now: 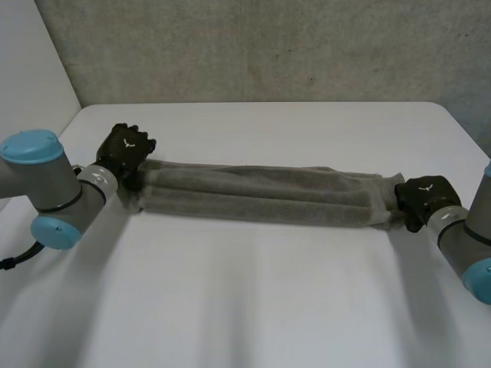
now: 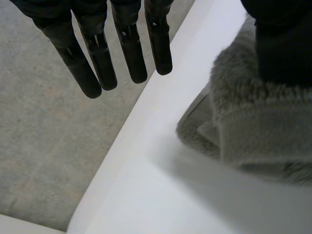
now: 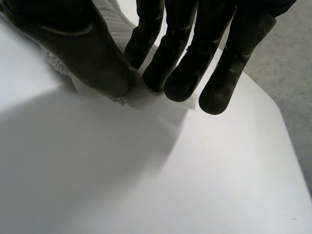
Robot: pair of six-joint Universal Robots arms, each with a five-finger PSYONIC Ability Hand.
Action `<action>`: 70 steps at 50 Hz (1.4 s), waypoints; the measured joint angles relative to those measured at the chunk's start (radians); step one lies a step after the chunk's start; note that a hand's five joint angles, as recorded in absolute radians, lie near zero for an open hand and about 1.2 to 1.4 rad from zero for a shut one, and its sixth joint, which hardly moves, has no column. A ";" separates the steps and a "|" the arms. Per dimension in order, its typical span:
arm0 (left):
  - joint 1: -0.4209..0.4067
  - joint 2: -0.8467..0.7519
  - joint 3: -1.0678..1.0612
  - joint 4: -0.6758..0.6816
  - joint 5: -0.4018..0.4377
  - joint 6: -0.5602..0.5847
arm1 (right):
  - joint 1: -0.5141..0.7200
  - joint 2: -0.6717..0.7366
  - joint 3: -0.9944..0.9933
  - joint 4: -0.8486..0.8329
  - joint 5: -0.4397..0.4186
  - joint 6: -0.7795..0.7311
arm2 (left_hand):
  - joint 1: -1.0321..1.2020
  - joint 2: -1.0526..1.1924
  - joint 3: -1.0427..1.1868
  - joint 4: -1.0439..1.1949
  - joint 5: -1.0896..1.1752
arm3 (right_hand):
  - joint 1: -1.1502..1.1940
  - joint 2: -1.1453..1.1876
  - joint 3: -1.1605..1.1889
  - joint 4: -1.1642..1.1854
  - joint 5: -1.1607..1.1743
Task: Fold the towel.
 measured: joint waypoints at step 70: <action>0.000 0.322 -0.503 0.011 0.186 -0.308 | -0.025 -0.007 0.006 0.011 -0.050 -0.032 | 0.256 0.260 0.261 0.256 0.247 | -0.742 -0.781 -0.802 -0.801 -0.771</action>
